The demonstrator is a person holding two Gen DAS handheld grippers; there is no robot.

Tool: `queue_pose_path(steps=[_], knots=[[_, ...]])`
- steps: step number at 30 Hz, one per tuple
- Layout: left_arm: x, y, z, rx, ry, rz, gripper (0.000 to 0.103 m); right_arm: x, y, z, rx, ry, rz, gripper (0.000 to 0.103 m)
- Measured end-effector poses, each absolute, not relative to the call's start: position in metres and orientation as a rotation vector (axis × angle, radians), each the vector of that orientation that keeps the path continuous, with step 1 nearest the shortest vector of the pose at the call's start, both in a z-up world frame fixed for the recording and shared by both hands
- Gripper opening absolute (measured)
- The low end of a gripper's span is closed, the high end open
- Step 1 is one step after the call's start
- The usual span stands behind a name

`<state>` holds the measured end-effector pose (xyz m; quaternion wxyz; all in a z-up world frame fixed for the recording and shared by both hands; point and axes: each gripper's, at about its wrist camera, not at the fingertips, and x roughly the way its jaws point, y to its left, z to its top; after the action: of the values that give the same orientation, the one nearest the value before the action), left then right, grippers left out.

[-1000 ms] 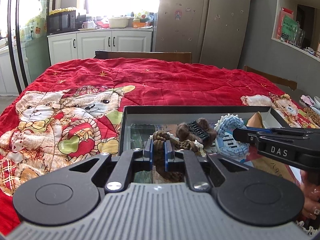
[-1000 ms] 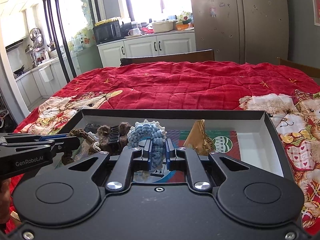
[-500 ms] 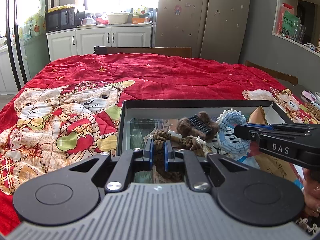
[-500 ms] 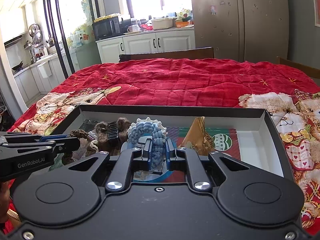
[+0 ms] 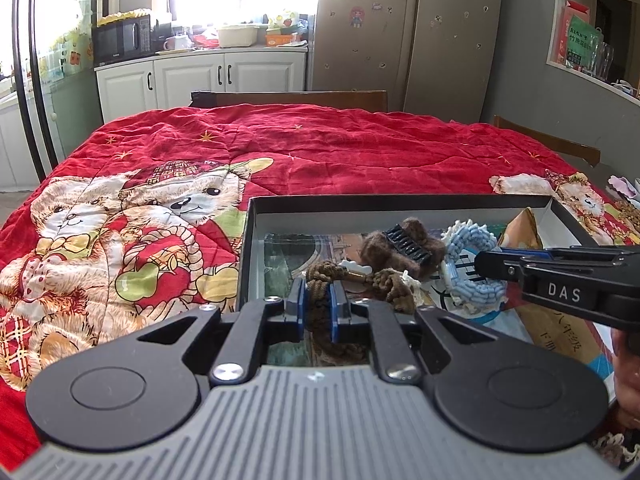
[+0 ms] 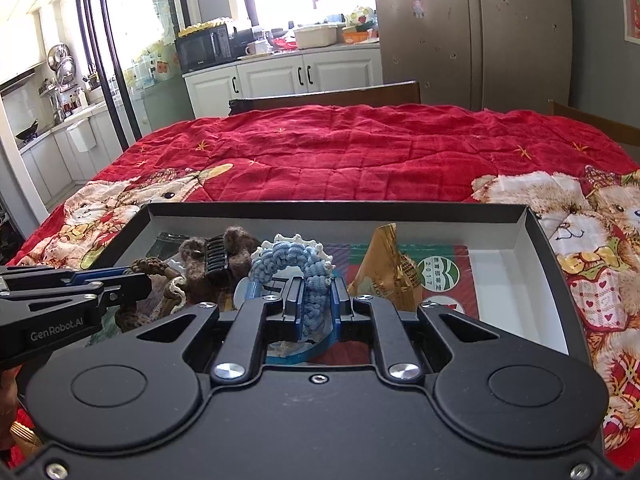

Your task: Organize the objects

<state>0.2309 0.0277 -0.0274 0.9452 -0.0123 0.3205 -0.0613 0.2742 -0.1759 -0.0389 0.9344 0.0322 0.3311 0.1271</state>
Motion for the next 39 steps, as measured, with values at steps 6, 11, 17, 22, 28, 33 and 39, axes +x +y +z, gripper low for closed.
queue_pose_path(steps=[6, 11, 17, 22, 28, 33, 39], knots=[[0.231, 0.028, -0.027, -0.025, 0.649, -0.122, 0.037, 0.274, -0.175, -0.039, 0.059, 0.682, 0.259, 0.016], [0.229, 0.029, -0.025, -0.024, 0.636, -0.116, 0.039, 0.275, -0.176, -0.039, 0.065, 0.685, 0.251, 0.017], [0.228, 0.027, -0.023, -0.014, 0.629, -0.118, 0.046, 0.272, -0.176, -0.038, 0.064, 0.669, 0.247, 0.032], [0.225, 0.025, -0.022, -0.007, 0.617, -0.117, 0.054, 0.271, -0.176, -0.036, 0.058, 0.660, 0.247, 0.035], [0.223, 0.025, -0.020, -0.007, 0.610, -0.122, 0.055, 0.270, -0.177, -0.036, 0.058, 0.656, 0.243, 0.035], [0.221, 0.025, -0.018, -0.006, 0.605, -0.123, 0.057, 0.268, -0.178, -0.034, 0.059, 0.640, 0.236, 0.035], [0.213, 0.023, -0.010, -0.008, 0.578, -0.131, 0.059, 0.260, -0.184, -0.027, 0.078, 0.603, 0.229, 0.035]])
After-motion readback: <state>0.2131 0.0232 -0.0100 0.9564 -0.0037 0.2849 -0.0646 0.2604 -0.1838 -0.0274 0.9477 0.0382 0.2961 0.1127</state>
